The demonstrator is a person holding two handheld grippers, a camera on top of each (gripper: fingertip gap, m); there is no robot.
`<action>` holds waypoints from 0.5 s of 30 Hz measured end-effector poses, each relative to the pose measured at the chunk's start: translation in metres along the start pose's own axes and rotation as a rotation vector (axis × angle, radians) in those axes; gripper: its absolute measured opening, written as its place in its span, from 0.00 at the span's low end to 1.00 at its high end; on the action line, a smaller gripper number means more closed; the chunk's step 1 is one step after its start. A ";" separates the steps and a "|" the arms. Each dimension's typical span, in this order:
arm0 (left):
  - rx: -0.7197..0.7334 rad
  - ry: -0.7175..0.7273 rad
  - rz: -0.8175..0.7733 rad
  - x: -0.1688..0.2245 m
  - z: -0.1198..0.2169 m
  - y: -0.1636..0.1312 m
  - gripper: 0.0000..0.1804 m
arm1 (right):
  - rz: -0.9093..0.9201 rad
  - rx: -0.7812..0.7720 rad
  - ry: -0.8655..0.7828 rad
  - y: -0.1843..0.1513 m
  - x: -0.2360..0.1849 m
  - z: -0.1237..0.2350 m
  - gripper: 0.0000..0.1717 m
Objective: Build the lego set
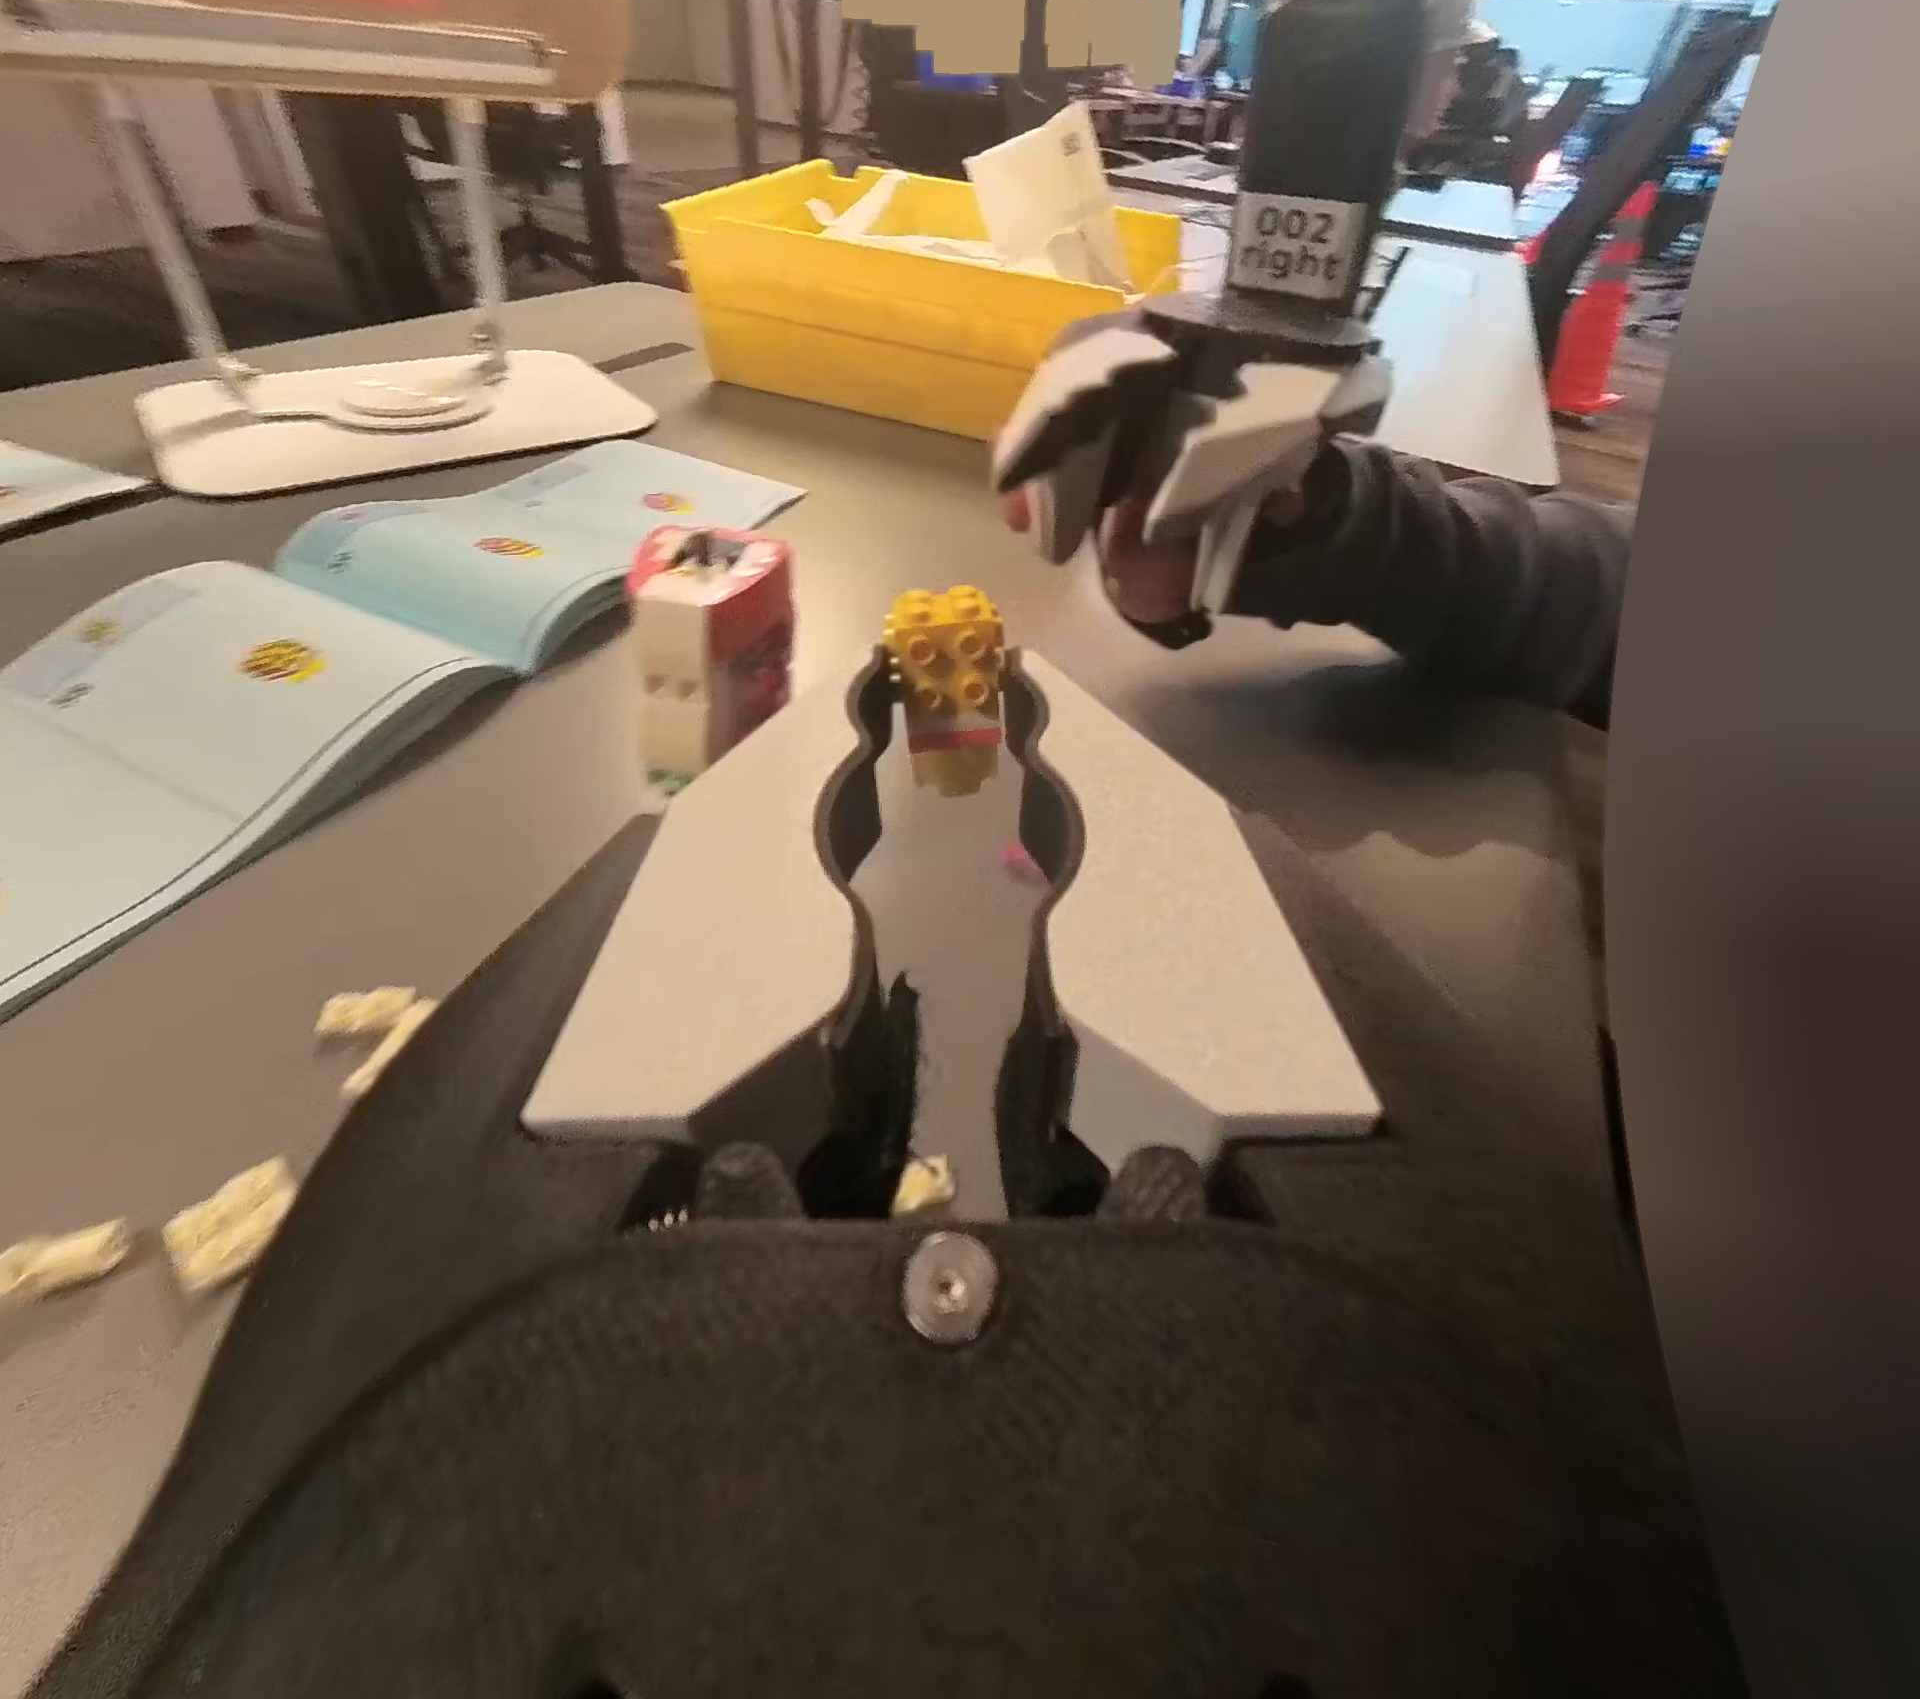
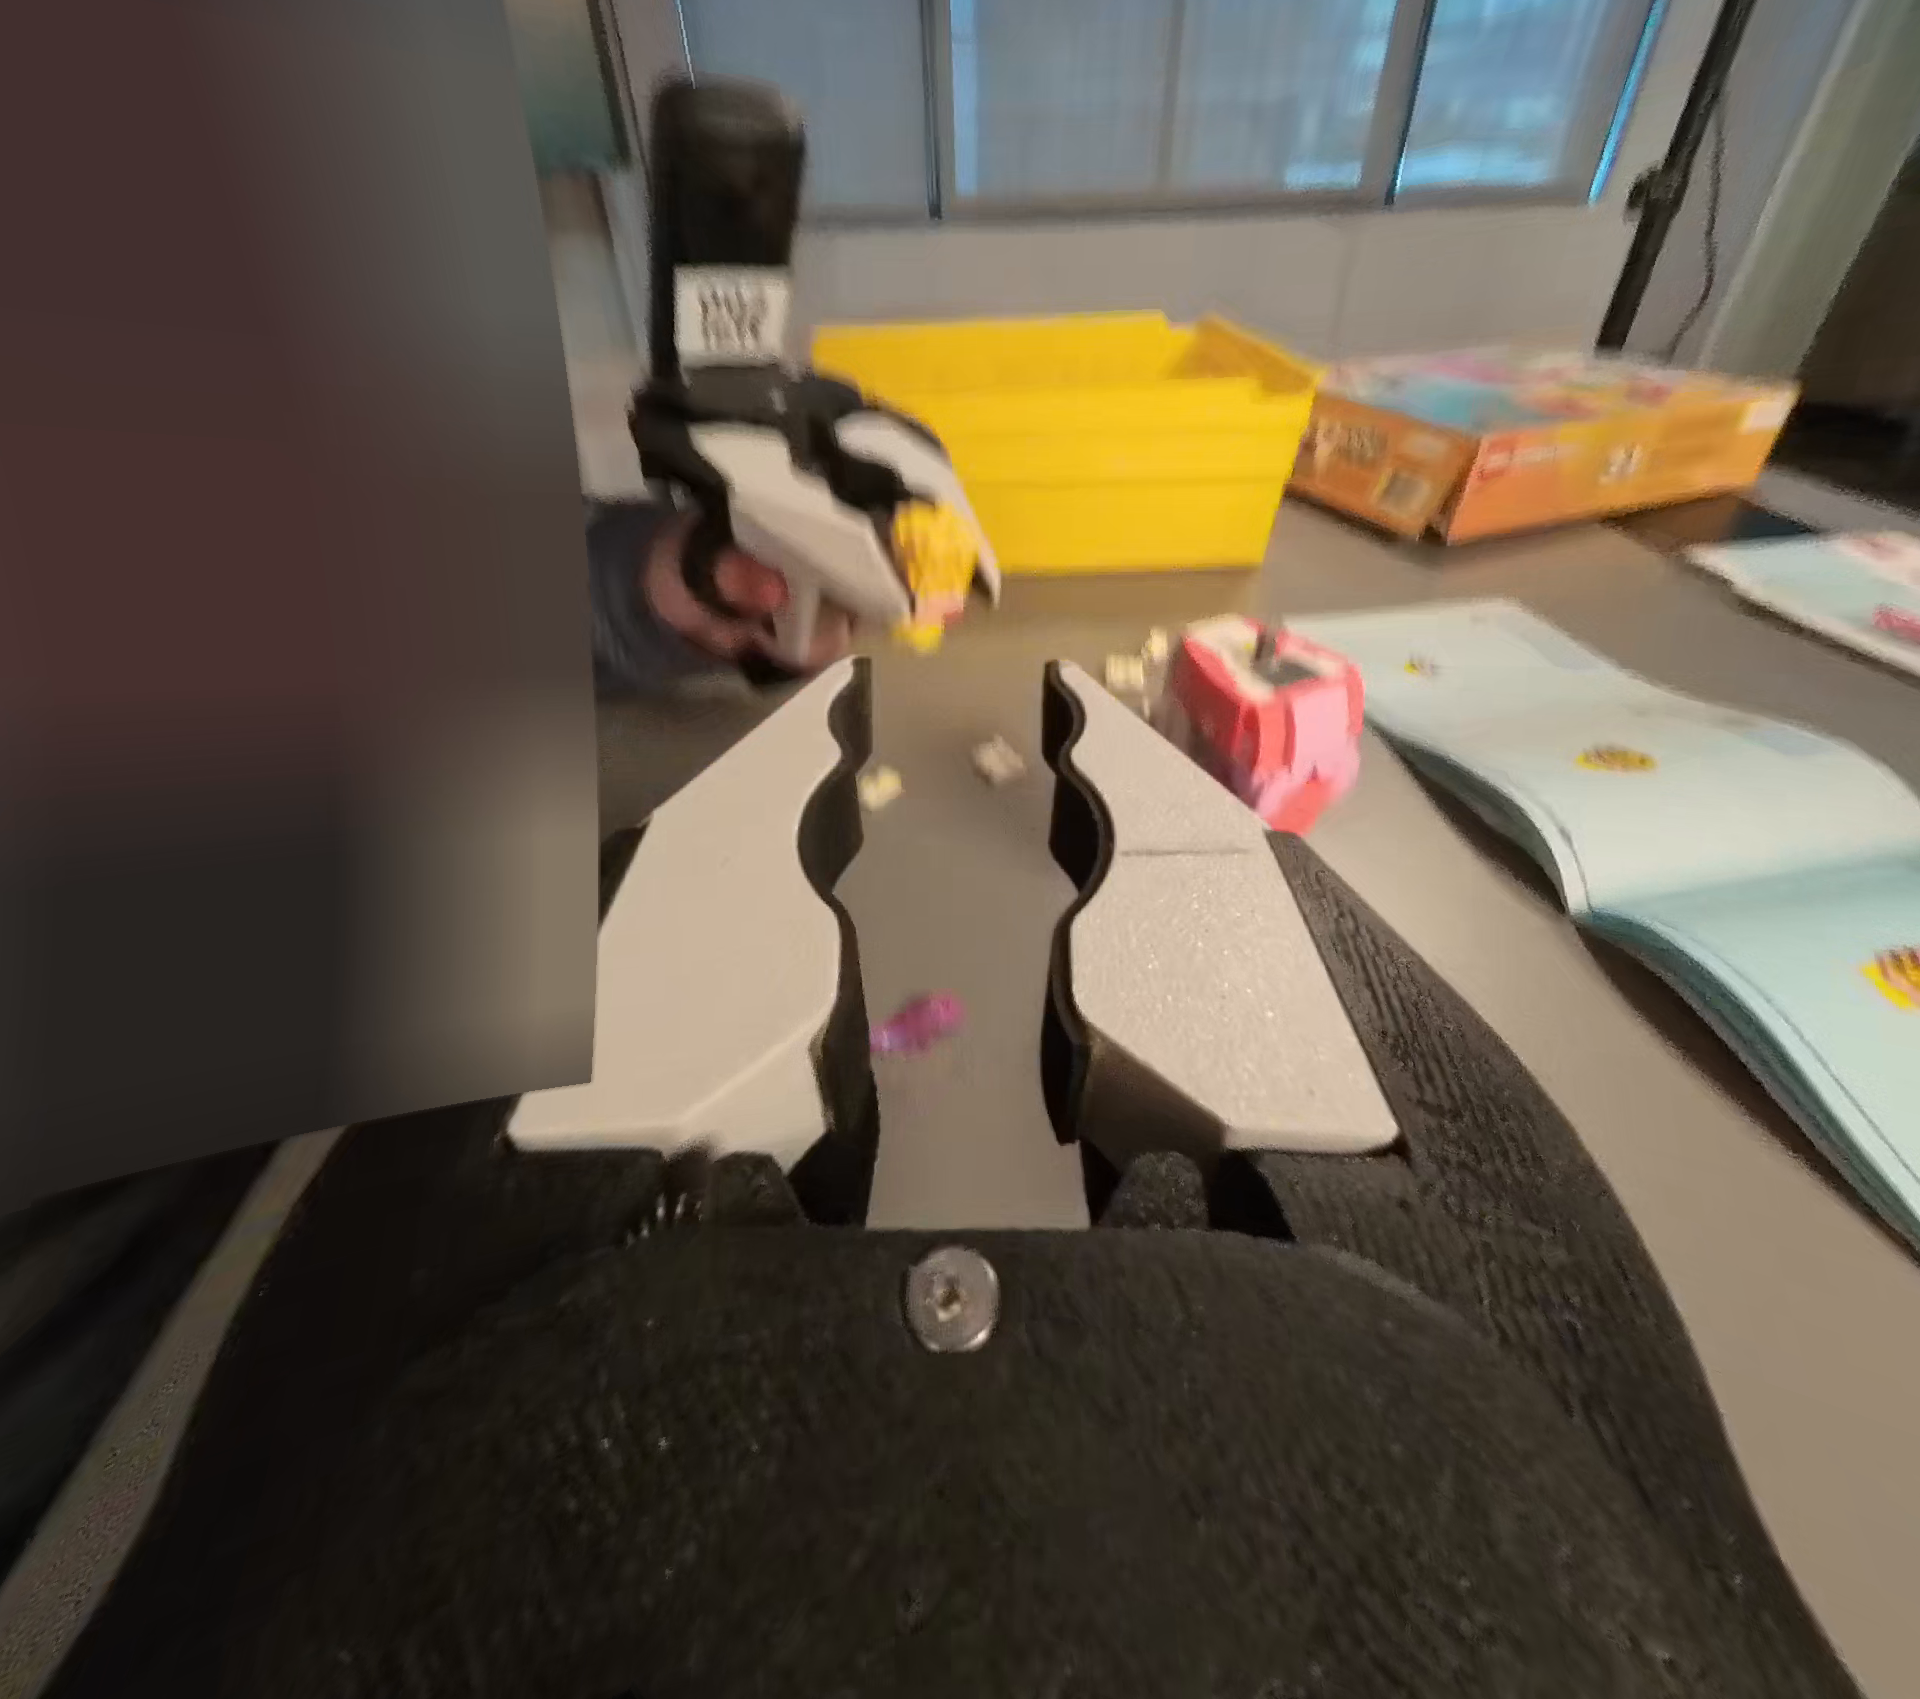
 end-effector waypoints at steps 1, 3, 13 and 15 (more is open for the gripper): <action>0.008 0.032 -0.003 -0.002 0.008 -0.001 0.11 | 0.022 -0.080 -0.008 -0.006 0.002 -0.001 0.18; 0.028 0.086 -0.021 -0.006 0.023 -0.004 0.11 | 0.070 -0.218 -0.051 -0.019 0.005 0.000 0.18; 0.168 0.051 -0.054 -0.004 0.042 -0.013 0.11 | 0.007 0.085 -0.286 -0.015 0.007 0.012 0.18; 0.163 0.044 -0.035 -0.005 0.042 -0.014 0.11 | -0.073 0.100 -0.338 -0.009 -0.001 0.001 0.18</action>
Point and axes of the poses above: each gripper's, where its closed fingertips meet, z back along the fingers, y out of its top, x = y × z across the jaws, the point moved 10 cm from there along z, back along the fingers, and after that the axes turned 4 degrees about -y, right-handed, at the moved point
